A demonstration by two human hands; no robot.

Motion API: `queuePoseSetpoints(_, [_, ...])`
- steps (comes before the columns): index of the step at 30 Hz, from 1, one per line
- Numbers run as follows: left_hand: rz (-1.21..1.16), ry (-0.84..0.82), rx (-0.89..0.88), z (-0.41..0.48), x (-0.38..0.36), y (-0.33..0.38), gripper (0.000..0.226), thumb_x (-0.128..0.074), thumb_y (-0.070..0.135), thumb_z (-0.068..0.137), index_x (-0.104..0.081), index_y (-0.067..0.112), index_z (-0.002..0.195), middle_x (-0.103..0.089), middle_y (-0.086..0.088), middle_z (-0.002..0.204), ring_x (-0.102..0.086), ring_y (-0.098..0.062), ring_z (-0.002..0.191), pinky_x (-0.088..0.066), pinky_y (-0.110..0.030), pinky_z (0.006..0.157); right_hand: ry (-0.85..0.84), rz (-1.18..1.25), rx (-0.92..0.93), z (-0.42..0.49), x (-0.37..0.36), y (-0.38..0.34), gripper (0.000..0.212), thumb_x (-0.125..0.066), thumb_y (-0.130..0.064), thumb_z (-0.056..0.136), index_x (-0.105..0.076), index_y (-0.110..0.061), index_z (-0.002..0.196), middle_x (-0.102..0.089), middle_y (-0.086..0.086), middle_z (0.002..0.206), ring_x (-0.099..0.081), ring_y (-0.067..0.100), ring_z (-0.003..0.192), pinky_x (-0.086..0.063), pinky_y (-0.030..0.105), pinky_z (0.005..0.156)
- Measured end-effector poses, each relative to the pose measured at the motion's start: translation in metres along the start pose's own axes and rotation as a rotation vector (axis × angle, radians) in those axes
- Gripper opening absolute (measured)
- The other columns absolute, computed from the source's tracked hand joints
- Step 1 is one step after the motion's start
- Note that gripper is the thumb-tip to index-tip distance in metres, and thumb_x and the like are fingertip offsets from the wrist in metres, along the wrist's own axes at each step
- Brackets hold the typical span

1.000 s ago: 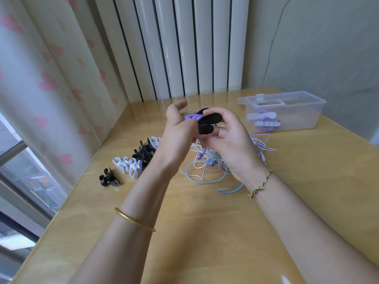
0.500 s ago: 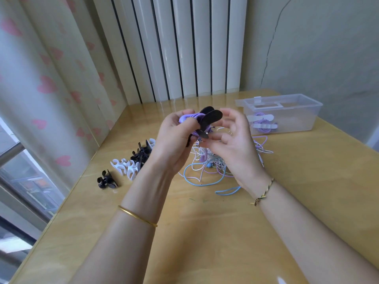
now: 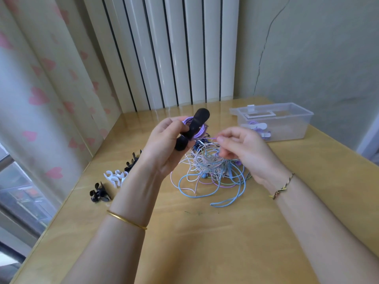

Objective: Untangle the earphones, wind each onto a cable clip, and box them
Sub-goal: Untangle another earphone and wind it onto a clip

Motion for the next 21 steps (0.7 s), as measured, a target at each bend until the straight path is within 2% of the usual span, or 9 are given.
queuePoseSetpoints(4, [0.08, -0.045, 0.014, 0.002, 0.0, -0.005, 0.022, -0.044, -0.006, 0.089, -0.061, 0.007, 0.085, -0.065, -0.006, 0.073, -0.056, -0.015, 0.063, -0.048, -0.021, 0.054, 0.034, -0.012, 0.027, 0.006, 0.012, -0.018, 0.016, -0.054, -0.001, 0.092, -0.057, -0.013, 0.083, -0.055, 0.002, 0.059, -0.052, 0.008, 0.044, -0.045, 0.021, 0.043])
queuePoseSetpoints(6, [0.151, -0.09, -0.014, 0.002, -0.002, -0.007, 0.022, -0.046, -0.009, 0.088, -0.063, 0.006, 0.084, -0.066, -0.005, 0.07, -0.054, -0.017, 0.062, -0.047, -0.022, 0.055, 0.056, -0.1, 0.094, 0.008, 0.016, -0.026, 0.016, -0.054, 0.001, 0.091, -0.056, -0.013, 0.083, -0.056, 0.005, 0.062, -0.052, 0.009, 0.042, -0.045, 0.022, 0.041])
queuePoseSetpoints(10, [0.363, -0.14, -0.079, 0.0, -0.003, -0.009, 0.02, -0.055, -0.011, 0.082, -0.064, 0.006, 0.085, -0.067, -0.012, 0.073, -0.057, -0.023, 0.062, -0.046, -0.02, 0.049, 0.059, -0.273, 0.178, 0.011, 0.017, -0.037, 0.02, -0.06, 0.002, 0.086, -0.057, -0.016, 0.078, -0.058, 0.003, 0.063, -0.055, 0.014, 0.049, -0.05, 0.029, 0.05])
queuePoseSetpoints(13, [0.551, -0.189, -0.143, -0.002, -0.008, -0.009, 0.017, -0.06, -0.005, 0.073, -0.063, 0.007, 0.084, -0.068, -0.02, 0.078, -0.056, -0.021, 0.059, -0.043, -0.024, 0.051, 0.049, -0.36, 0.185, 0.014, 0.014, -0.041, 0.024, -0.066, 0.001, 0.081, -0.062, -0.022, 0.075, -0.061, 0.002, 0.065, -0.053, 0.01, 0.049, -0.048, 0.024, 0.052])
queuePoseSetpoints(15, [0.637, -0.206, -0.17, -0.003, -0.014, -0.01, 0.02, -0.057, -0.009, 0.077, -0.06, 0.007, 0.087, -0.067, -0.017, 0.078, -0.056, -0.021, 0.06, -0.044, -0.026, 0.054, 0.046, -0.372, 0.178, 0.016, 0.008, -0.043, 0.025, -0.073, -0.003, 0.077, -0.06, -0.025, 0.079, -0.063, 0.002, 0.067, -0.055, 0.009, 0.053, -0.047, 0.024, 0.056])
queuePoseSetpoints(18, [0.641, -0.217, -0.169, -0.003, -0.023, -0.012, 0.023, -0.056, -0.009, 0.081, -0.053, 0.011, 0.091, -0.062, -0.008, 0.076, -0.06, -0.022, 0.066, -0.047, -0.029, 0.06, 0.072, -0.364, 0.186, 0.016, 0.001, -0.039, 0.032, -0.079, -0.008, 0.072, -0.053, -0.025, 0.081, -0.067, 0.007, 0.072, -0.056, 0.01, 0.059, -0.046, 0.022, 0.061])
queuePoseSetpoints(21, [0.492, -0.237, -0.101, -0.002, -0.024, -0.013, 0.025, -0.057, -0.012, 0.082, -0.05, 0.006, 0.098, -0.06, -0.01, 0.079, -0.058, -0.022, 0.065, -0.046, -0.023, 0.054, 0.025, -0.307, 0.223, 0.013, 0.003, -0.039, 0.016, -0.077, -0.008, 0.075, -0.065, -0.019, 0.076, -0.069, 0.001, 0.072, -0.058, 0.006, 0.062, -0.049, 0.021, 0.064])
Point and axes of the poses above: each hand's wrist, its own z-axis towards the middle knuckle, its own x-axis out of the back of the hand, y = z × x, the point moved 5 cm from there along z, towards the middle knuckle
